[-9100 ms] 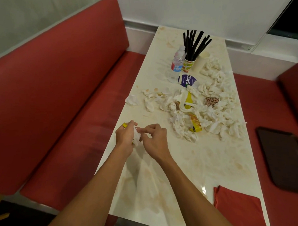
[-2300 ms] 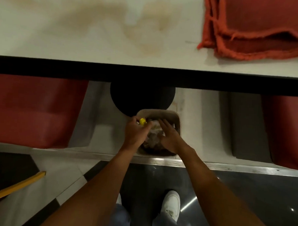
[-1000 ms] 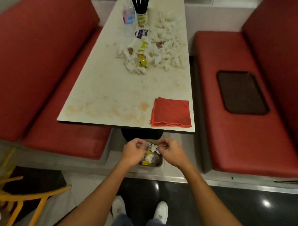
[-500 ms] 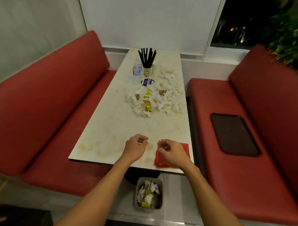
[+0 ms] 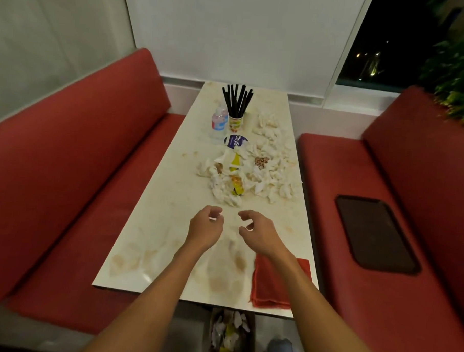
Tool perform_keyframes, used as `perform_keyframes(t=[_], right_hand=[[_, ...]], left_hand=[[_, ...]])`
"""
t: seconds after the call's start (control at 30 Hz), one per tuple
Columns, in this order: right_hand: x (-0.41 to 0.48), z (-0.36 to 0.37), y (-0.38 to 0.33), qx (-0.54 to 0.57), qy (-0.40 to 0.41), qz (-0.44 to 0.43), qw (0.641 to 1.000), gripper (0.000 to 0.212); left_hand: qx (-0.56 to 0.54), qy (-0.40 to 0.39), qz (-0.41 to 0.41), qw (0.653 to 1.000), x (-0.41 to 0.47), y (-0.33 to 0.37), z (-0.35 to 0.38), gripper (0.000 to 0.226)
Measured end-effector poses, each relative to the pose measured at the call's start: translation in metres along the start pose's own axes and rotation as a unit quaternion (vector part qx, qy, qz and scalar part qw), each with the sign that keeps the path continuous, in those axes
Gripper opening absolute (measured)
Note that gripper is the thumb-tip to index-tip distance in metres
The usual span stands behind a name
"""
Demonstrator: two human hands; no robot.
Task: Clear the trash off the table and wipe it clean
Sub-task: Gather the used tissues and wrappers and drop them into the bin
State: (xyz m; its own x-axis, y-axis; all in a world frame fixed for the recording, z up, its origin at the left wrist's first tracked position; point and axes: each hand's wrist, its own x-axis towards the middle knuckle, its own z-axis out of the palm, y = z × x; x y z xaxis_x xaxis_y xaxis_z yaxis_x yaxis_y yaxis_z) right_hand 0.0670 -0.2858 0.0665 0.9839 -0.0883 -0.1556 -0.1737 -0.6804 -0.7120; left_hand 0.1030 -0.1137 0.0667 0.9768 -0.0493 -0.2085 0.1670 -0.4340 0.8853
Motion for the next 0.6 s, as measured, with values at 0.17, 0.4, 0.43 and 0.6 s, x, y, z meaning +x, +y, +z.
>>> perform_keyframes(t=[0.17, 0.4, 0.43, 0.6], right_hand=[[0.058, 0.014, 0.006, -0.064, -0.011, -0.011, 0.998, 0.058], [0.143, 0.047, 0.010, -0.193, -0.019, -0.095, 0.976, 0.070], [0.152, 0.052, 0.009, -0.215, -0.029, -0.108, 0.970, 0.071], [0.172, 0.075, 0.023, -0.241, 0.001, -0.132, 0.961, 0.028]], left_hand=[[-0.008, 0.012, -0.031, 0.999, 0.040, -0.005, 0.010, 0.032], [-0.003, 0.056, -0.084, 0.995, 0.100, -0.018, 0.021, 0.039], [-0.004, 0.067, -0.092, 0.993, 0.107, -0.020, 0.021, 0.039], [-0.011, 0.109, -0.119, 0.987, 0.127, -0.031, 0.020, 0.036]])
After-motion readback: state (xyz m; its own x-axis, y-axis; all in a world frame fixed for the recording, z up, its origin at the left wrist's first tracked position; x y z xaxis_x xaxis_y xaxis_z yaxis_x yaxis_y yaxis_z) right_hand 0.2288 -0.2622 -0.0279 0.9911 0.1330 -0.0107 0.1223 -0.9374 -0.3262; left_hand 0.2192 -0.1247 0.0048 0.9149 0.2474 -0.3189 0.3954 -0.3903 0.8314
